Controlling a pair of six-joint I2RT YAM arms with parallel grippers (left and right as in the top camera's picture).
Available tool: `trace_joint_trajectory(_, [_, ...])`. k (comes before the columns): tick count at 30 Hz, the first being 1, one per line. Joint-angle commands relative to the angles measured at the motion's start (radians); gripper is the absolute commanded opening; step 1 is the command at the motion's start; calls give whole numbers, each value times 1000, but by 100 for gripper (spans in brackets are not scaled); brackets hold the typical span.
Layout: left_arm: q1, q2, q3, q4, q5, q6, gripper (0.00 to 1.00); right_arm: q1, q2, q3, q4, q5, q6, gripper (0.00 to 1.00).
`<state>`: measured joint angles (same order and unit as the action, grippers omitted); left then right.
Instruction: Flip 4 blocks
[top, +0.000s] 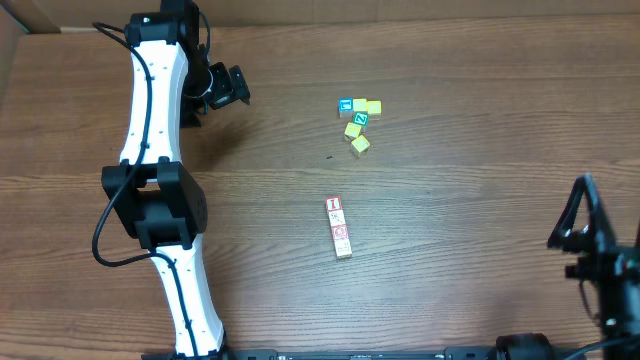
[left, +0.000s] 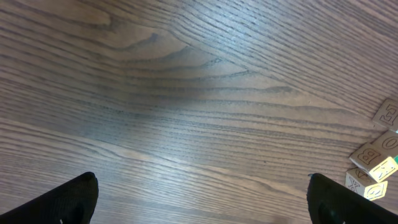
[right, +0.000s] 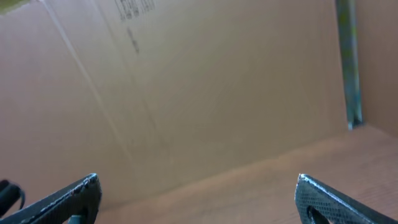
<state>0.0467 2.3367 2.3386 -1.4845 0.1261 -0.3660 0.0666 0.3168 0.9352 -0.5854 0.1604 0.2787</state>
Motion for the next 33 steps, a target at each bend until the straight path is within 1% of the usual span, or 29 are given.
trace_joint_trajectory(1, [-2, 0, 18, 1, -3, 4, 100, -19, -121, -163, 105, -23, -26, 100])
trace_joint_trajectory(4, [-2, 0, 18, 1, -3, 4, 100, -26, -209, -313, 295, -47, -26, 100])
trace_joint_trajectory(7, [-2, 0, 18, 1, -3, 4, 100, -29, -267, -469, 536, -90, -34, 100])
trace_joint_trajectory(10, [-2, 0, 18, 1, -3, 4, 100, -29, -281, -604, 787, -174, -108, 100])
trace_joint_trajectory(11, [-2, 0, 18, 1, -3, 4, 100, -29, -281, -672, 909, -220, -156, 100])
trace_joint_trajectory(14, [-2, 0, 18, 1, -3, 4, 100, -29, -282, -770, 1039, -277, -224, 100])
trace_joint_trajectory(17, [-2, 0, 18, 1, -3, 4, 100, -30, -294, -831, 1032, -277, -229, 100])
trace_joint_trajectory(24, [-2, 0, 18, 1, -3, 4, 100, -30, -314, -905, 895, -227, -232, 100])
trace_joint_trajectory(26, [-2, 0, 18, 1, -3, 4, 100, -30, -314, -922, 847, -221, -232, 100])
trace_joint_trajectory(31, [-2, 0, 18, 1, -3, 4, 100, -29, -314, -928, 666, -217, -232, 100])
trace_joint_trajectory(33, [-2, 0, 18, 1, -3, 4, 100, -29, -314, -928, 605, -218, -252, 100])
